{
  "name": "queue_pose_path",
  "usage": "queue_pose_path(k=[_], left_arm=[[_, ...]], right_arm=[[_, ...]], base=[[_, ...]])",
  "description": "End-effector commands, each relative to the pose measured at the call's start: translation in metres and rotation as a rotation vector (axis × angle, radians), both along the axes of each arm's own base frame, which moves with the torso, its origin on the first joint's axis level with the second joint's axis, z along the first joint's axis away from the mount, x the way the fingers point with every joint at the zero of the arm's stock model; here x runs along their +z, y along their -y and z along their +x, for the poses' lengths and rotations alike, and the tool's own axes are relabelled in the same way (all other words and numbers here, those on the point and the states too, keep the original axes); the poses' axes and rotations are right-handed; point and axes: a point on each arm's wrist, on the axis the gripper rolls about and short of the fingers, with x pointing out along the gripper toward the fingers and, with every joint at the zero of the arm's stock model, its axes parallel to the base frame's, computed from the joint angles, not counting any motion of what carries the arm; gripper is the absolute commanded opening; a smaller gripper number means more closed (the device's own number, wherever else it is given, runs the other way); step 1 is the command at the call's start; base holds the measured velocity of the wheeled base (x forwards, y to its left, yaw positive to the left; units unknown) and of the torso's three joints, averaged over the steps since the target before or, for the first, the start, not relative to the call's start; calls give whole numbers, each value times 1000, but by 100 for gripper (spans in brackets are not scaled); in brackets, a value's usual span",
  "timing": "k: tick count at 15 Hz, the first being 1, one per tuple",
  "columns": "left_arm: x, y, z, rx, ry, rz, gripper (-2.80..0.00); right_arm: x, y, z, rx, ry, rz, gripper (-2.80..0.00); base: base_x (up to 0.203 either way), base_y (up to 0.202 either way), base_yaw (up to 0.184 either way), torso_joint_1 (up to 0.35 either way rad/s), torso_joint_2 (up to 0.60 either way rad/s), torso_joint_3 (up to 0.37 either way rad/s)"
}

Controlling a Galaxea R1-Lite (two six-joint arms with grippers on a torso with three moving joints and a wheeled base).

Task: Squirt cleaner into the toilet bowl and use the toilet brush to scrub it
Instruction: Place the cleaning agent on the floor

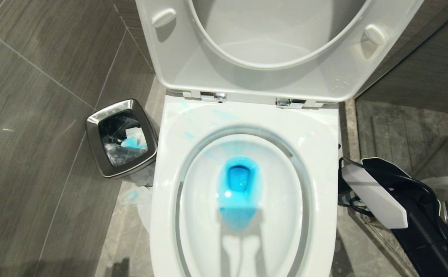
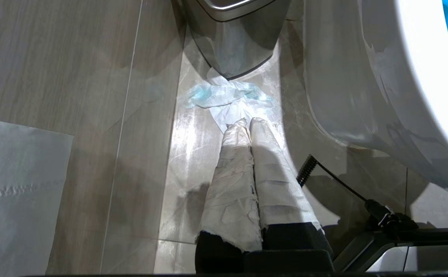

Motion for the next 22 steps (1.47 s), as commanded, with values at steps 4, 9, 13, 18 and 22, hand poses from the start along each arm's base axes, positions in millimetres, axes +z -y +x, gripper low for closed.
queue_pose_path(k=[4, 9, 13, 18, 22], left_arm=[[0, 0, 0, -1, 0, 0, -280], [0, 0, 0, -1, -2, -1, -280], [0, 0, 0, 2, -2, -3, -280], [0, 0, 0, 2, -2, -4, -280], [0, 0, 0, 2, -2, -8, -280]], right_arm=[[1, 0, 0, -2, 8, 0, -280], [3, 0, 1, -2, 8, 0, 0], [2, 0, 1, -4, 5, -1, 0], [9, 1, -5, -5, -7, -7, 0], [20, -2, -22, 16, -54, -20, 0]], base=[[0, 0, 0, 0, 0, 0], [0, 0, 0, 0, 0, 0], [0, 0, 0, 0, 0, 0], [0, 0, 0, 0, 0, 0], [0, 0, 0, 0, 0, 0]])
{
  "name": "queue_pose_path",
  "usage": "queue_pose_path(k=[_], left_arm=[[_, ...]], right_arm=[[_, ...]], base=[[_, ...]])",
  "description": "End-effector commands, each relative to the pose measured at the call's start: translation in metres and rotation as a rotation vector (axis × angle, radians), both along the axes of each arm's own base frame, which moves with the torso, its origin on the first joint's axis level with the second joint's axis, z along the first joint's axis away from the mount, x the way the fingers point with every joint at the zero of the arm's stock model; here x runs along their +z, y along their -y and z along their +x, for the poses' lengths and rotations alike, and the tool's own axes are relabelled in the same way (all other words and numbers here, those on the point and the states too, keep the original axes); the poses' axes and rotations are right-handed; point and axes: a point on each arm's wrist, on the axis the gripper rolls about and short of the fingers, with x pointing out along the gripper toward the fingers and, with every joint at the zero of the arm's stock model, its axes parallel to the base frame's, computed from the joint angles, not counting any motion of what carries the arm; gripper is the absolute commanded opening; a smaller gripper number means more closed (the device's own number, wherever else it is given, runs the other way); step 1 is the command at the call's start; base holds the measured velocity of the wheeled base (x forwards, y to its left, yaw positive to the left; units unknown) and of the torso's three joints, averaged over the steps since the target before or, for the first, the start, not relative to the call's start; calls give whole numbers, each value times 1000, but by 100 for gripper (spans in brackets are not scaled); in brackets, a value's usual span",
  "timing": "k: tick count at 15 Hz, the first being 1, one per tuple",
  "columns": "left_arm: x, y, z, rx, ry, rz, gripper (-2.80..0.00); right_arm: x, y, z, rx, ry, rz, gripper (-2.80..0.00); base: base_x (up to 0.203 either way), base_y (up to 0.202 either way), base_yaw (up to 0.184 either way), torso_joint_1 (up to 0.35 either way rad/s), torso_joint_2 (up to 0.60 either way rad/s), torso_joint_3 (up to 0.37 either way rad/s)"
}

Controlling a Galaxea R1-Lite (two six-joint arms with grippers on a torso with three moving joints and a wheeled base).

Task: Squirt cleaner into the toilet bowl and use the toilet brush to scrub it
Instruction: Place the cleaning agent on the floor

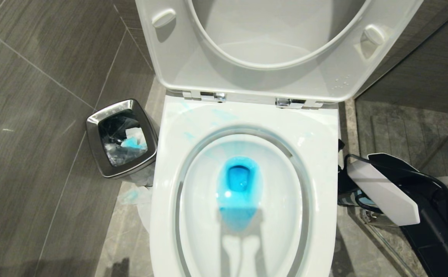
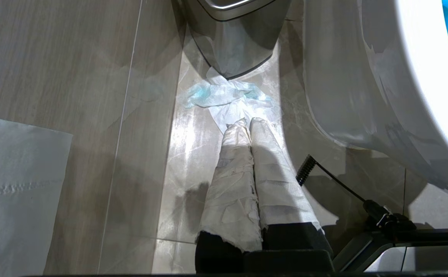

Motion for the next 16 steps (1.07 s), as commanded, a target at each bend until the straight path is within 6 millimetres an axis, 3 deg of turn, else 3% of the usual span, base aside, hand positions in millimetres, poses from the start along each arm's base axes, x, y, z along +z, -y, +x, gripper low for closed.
queue_pose_path(k=[1, 4, 6, 11, 16], left_arm=[[0, 0, 0, 2, 0, -3, -280], [0, 0, 0, 2, 2, -4, -280], [0, 0, 0, 2, 2, -4, -280], [0, 0, 0, 2, 2, -4, -280], [0, 0, 0, 2, 2, -4, -280]], right_arm=[[20, -4, -12, 15, 7, 2, 0], [38, -7, -31, 31, -1, 5, 0], [35, -12, -52, 51, -44, 14, 0], [40, -12, -117, 85, -117, 38, 0], [77, 5, -190, 89, -141, 62, 0]], base=[[0, 0, 0, 0, 0, 0], [0, 0, 0, 0, 0, 0], [0, 0, 0, 0, 0, 0], [0, 0, 0, 0, 0, 0], [0, 0, 0, 0, 0, 0]])
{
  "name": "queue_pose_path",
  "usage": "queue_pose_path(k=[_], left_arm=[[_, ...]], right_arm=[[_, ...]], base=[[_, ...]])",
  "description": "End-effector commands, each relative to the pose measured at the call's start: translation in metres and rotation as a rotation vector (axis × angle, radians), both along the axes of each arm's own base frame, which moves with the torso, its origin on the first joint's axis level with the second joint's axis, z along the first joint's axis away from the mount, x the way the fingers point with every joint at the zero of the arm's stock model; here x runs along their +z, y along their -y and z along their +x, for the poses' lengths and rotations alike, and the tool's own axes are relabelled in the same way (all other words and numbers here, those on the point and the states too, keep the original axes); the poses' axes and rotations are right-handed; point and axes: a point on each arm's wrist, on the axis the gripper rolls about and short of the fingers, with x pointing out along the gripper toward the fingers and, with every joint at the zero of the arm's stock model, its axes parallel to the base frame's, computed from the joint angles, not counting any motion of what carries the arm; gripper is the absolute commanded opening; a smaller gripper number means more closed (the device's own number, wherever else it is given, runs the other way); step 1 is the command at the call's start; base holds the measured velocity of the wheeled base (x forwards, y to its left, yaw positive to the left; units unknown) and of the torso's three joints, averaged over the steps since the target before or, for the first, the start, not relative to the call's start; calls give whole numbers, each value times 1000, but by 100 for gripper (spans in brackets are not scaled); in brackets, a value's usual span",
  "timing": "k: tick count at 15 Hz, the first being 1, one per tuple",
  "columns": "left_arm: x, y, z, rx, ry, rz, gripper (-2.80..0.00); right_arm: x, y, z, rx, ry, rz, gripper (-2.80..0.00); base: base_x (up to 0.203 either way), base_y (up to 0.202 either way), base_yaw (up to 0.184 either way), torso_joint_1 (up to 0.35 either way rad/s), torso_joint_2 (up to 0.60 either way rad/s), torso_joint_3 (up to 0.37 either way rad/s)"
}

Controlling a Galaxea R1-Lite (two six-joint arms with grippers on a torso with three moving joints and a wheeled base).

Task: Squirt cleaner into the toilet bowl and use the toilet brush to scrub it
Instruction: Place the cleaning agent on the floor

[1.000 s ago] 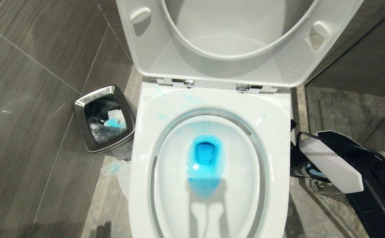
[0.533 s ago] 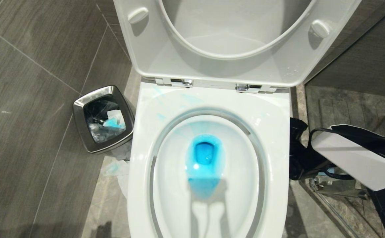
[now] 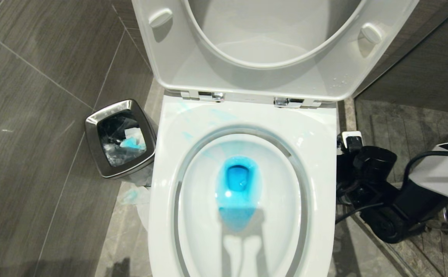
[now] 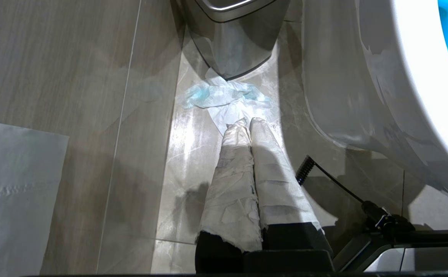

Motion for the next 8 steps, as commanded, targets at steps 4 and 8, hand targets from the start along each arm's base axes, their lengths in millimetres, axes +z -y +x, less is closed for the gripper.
queue_pose_path(k=[4, 8], left_arm=[[0, 0, 0, 1, 0, 0, -280], [0, 0, 0, 1, 0, 0, -280]], right_arm=[[77, 28, -70, -36, 65, 20, 0], [106, 39, -105, -53, 17, 8, -280]], base=[[0, 0, 0, 0, 0, 0], [0, 0, 0, 0, 0, 0]])
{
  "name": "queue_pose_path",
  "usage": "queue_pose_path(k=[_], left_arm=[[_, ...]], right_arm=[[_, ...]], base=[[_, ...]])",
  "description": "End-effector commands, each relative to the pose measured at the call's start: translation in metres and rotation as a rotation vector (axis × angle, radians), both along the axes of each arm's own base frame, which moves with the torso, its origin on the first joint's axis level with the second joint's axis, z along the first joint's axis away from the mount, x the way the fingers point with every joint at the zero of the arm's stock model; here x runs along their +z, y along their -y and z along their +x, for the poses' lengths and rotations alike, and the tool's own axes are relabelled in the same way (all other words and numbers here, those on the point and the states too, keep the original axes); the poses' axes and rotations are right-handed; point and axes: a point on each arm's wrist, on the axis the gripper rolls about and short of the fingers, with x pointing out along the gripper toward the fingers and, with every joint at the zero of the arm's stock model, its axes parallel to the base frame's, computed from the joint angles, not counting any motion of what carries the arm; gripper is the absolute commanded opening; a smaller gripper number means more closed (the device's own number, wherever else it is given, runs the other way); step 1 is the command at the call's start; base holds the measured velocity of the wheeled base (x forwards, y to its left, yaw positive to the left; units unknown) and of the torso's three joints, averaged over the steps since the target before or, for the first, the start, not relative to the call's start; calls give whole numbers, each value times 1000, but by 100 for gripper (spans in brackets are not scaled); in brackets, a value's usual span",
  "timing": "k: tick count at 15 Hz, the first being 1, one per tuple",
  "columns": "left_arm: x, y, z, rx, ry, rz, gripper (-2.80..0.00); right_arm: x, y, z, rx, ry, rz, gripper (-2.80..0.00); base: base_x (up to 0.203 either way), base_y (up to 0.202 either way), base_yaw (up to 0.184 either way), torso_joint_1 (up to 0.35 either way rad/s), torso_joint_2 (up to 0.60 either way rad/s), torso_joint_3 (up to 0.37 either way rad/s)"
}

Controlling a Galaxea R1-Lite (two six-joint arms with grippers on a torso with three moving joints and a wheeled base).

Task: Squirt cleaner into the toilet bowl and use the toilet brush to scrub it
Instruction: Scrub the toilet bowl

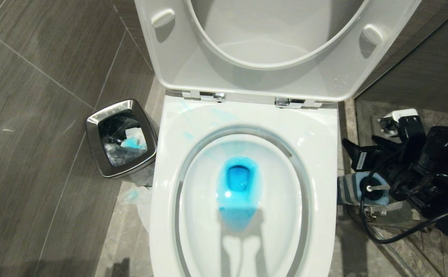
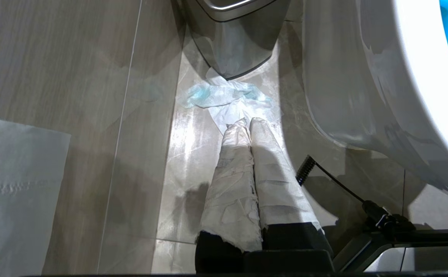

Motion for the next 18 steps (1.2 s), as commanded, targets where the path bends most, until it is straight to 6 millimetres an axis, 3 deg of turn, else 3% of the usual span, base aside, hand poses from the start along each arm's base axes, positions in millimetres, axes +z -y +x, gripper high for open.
queue_pose_path(k=[1, 10, 18], left_arm=[[0, 0, 0, 1, -1, 0, -280], [0, 0, 0, 1, -1, 0, -280], [0, 0, 0, 1, -1, 0, -280]], right_arm=[[30, 9, -30, -22, 43, 12, -280], [61, 41, -107, -138, -52, -18, -280], [51, 50, -151, -187, -252, -140, -280]], base=[[0, 0, 0, 0, 0, 0], [0, 0, 0, 0, 0, 0], [0, 0, 0, 0, 0, 0]])
